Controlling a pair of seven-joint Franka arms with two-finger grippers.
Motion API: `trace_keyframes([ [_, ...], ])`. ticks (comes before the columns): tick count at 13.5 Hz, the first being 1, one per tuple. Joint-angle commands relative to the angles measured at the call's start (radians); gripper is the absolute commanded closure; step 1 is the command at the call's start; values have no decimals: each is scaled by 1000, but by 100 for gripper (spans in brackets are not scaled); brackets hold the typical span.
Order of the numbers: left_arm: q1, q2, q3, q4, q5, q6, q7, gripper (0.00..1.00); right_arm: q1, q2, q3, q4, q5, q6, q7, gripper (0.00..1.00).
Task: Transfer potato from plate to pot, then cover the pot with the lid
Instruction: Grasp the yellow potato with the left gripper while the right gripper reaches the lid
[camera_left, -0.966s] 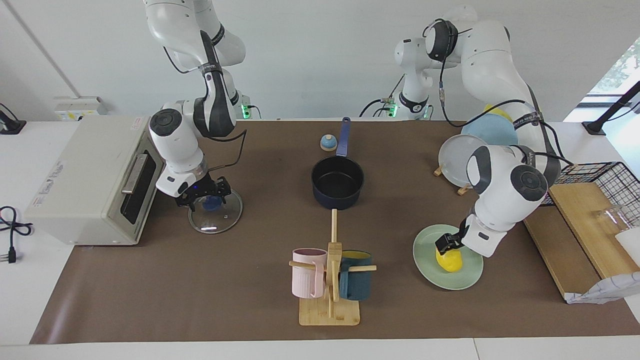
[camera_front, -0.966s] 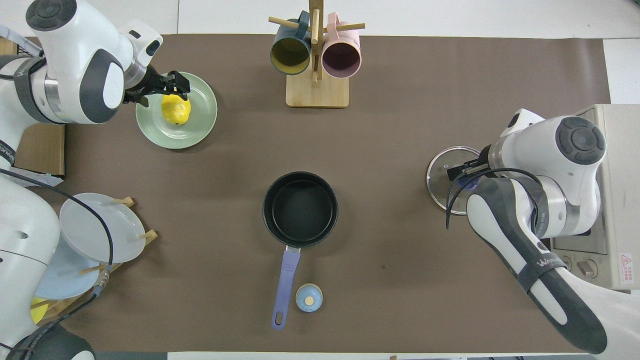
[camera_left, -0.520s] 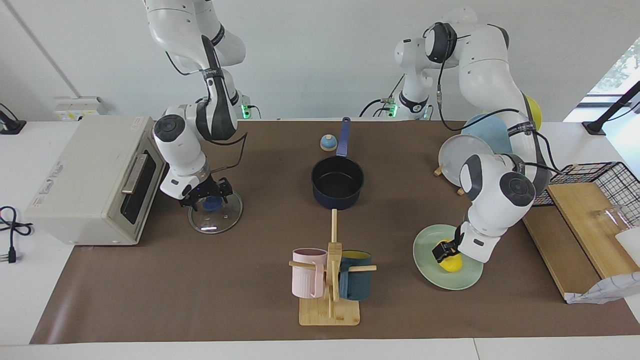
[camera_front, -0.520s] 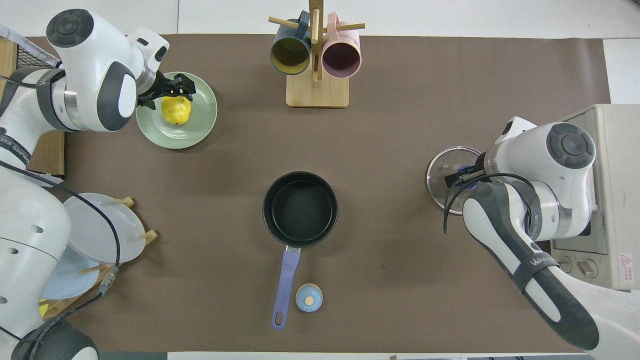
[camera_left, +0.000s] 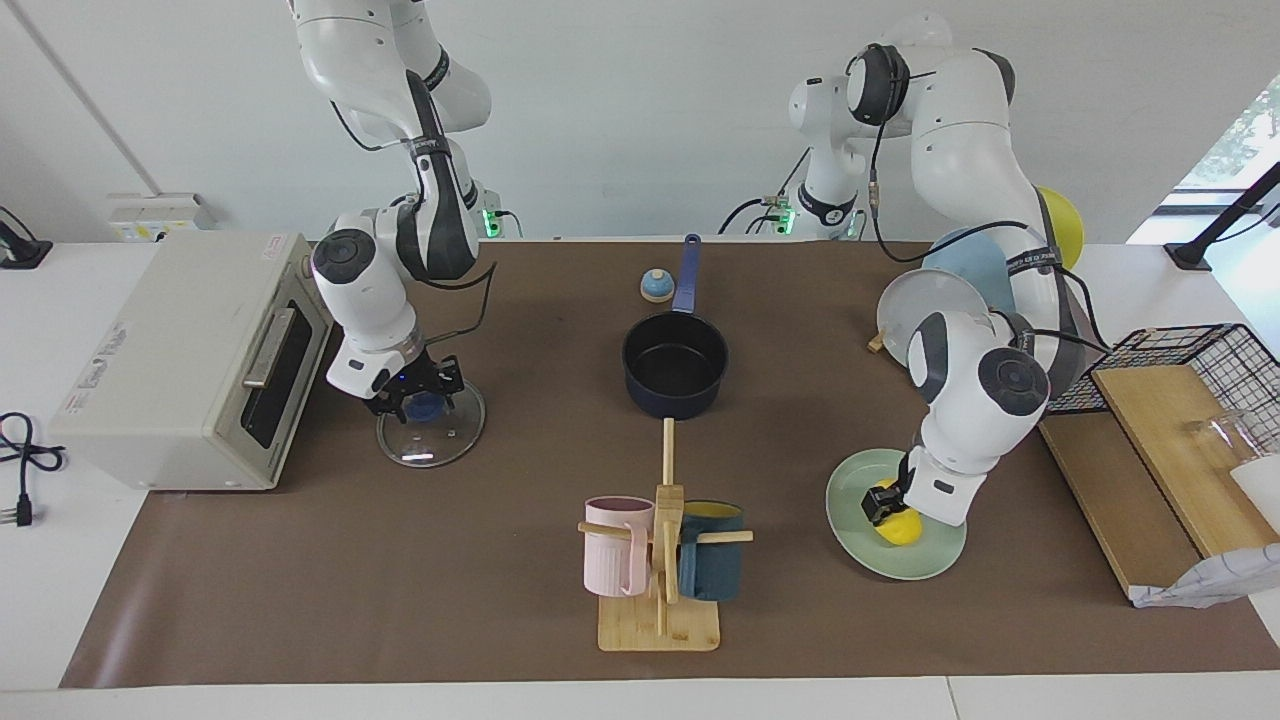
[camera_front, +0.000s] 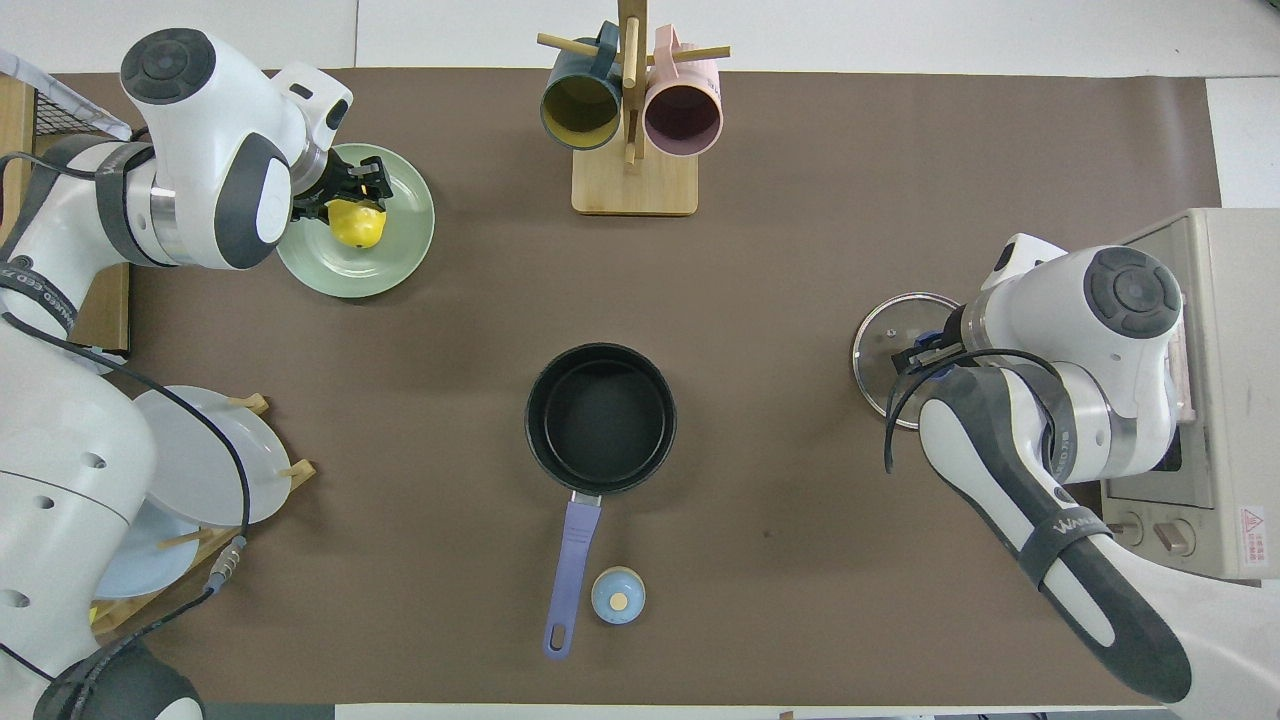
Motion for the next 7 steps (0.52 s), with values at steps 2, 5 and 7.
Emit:
trace_keyframes([
  [2,-6,-81,11,-21,13,-49,-19,100,10,-6,2,13,14,-2,-20,73],
  [5,-15,-236,9,-37,-69,-196,-33,100,27,-6,2,142,12,-155,5,81],
  [7,-80,-337,5,-114,-72,-239,-127,100,40,-3,3,244,12,-263,66,88],
])
